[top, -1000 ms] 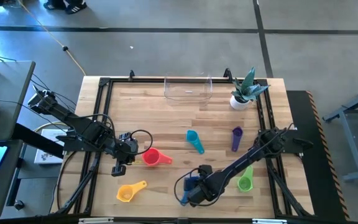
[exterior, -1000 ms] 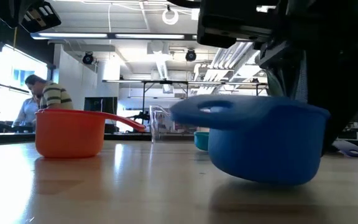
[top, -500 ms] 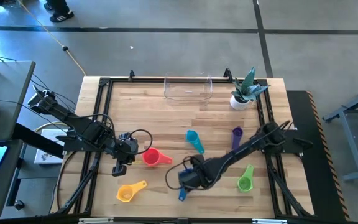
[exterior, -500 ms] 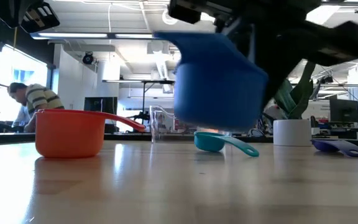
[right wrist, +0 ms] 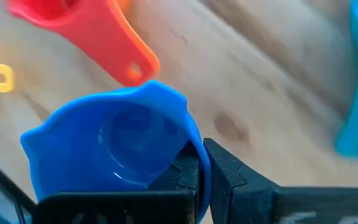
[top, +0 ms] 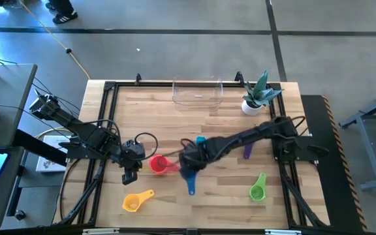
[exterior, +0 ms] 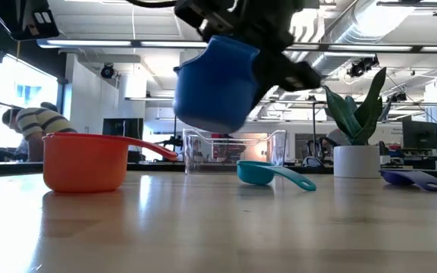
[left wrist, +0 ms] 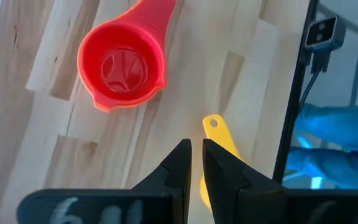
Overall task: Nest measuring cups in basket
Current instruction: Stack the blue measuring cup on top of the red measuring cup
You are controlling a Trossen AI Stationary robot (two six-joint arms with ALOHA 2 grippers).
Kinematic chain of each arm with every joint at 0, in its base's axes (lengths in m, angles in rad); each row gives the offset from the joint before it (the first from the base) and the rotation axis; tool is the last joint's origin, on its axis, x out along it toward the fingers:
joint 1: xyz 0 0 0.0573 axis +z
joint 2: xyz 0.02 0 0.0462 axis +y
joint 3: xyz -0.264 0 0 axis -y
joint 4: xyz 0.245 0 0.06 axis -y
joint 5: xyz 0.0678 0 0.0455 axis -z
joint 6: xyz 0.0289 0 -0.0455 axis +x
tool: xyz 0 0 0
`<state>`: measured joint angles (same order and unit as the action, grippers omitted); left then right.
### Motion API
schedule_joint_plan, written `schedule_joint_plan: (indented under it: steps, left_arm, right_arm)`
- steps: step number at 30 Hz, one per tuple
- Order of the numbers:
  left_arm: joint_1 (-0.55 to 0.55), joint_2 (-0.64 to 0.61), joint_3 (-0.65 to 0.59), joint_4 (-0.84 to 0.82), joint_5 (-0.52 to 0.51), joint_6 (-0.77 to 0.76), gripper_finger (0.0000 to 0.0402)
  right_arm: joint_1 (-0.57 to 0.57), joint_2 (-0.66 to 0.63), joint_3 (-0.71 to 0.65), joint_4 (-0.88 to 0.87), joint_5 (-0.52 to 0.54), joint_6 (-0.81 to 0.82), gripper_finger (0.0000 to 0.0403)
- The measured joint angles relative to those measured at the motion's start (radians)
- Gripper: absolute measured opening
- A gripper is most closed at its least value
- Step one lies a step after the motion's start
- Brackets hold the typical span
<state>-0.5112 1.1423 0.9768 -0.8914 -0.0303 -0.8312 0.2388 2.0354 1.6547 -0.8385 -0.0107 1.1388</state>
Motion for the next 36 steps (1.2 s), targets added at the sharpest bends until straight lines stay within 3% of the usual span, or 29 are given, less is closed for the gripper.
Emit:
schedule_joint_plan:
  steps: [7,14,20,27,36]
  left_arm:
    - [0.0,0.0,0.0,0.001,0.0,-0.155,0.003]
    - [0.0,0.0,0.0,0.001,0.009,-0.317,0.003]
    - [0.0,0.0,0.0,0.001,0.068,-0.405,0.003]
    - [0.0,0.0,0.0,0.002,0.069,-0.465,0.003]
    - [0.0,0.0,0.0,0.003,0.068,-0.484,0.003]
  right_arm:
    - [-0.118,0.0,0.0,0.115,-0.094,-0.33,0.0002]
    - [-0.207,0.0,0.0,0.244,-0.185,-0.547,0.0002]
    - [-0.255,0.0,0.001,0.343,-0.266,-0.647,0.0002]
    - [-0.287,0.001,0.011,0.395,-0.325,-0.716,0.0002]
    - [-0.316,0.006,0.208,0.339,-0.329,-0.868,0.0002]
